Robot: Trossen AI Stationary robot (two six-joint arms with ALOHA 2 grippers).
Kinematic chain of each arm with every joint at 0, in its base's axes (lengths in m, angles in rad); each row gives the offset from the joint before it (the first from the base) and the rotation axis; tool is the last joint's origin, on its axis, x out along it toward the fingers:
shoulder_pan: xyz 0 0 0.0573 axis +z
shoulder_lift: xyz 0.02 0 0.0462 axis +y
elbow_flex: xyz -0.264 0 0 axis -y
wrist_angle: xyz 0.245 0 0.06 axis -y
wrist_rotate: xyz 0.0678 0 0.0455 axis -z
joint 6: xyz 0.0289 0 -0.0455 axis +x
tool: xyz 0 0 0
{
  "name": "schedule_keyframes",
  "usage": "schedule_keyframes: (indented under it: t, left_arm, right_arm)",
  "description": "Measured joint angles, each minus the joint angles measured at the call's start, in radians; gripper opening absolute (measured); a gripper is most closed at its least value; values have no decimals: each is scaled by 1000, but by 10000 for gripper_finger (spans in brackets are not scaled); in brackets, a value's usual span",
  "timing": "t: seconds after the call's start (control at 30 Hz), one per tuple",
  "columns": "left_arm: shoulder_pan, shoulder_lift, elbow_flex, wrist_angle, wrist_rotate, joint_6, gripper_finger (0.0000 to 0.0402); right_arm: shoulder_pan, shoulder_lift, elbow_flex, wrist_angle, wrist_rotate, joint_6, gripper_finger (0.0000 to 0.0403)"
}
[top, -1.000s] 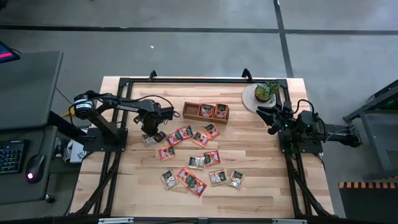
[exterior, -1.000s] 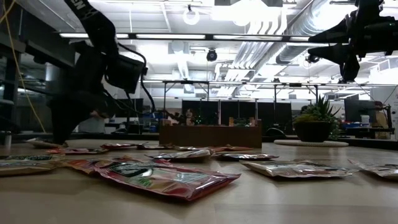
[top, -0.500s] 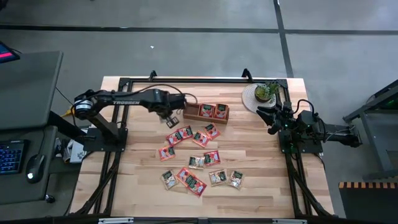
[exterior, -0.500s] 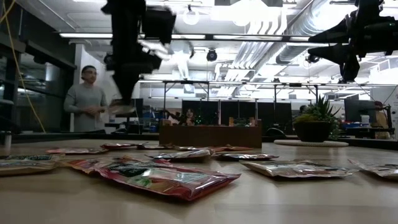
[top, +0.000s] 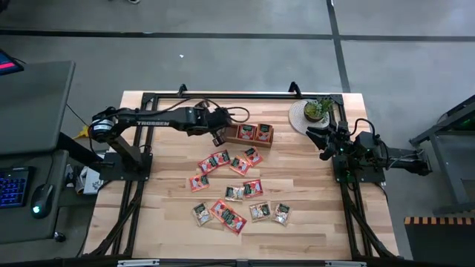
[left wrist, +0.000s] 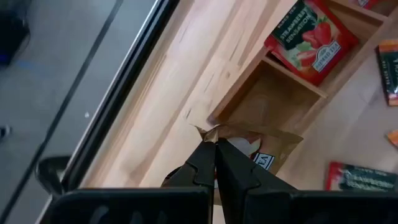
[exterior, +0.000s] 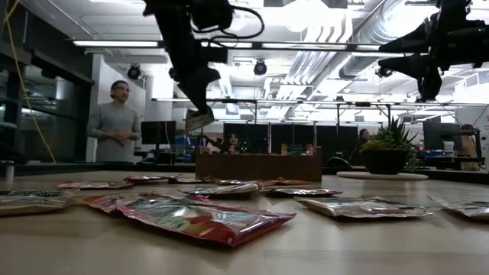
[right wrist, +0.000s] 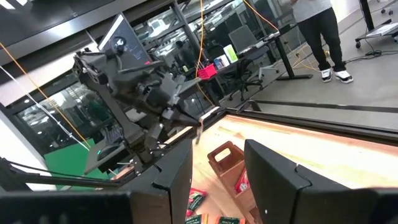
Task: Pick & Place Tea
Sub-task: Put the brown tea bag into the left section of the wooden organizer
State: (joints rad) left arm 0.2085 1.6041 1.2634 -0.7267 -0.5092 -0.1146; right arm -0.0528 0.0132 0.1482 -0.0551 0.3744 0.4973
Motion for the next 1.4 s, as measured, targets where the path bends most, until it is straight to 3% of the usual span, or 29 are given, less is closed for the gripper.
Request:
schedule_keyframes:
  t: [0.33, 0.67, 1.07, 1.4]
  left_arm:
    - [0, 123, 0, 140, -56, 193, 0]
    - [0, 134, 0, 276, -77, 311, 0]
    - [0, 214, 1, 285, -46, 372, 0]
    - [2, 228, 0, 305, -85, 375, 4]
  right_arm:
    - [0, 0, 0, 0, 0, 0, 142]
    - [0, 0, 0, 0, 0, 7, 142]
    - [0, 0, 0, -1, 0, 30, 142]
    - [0, 0, 0, -1, 1, 52, 142]
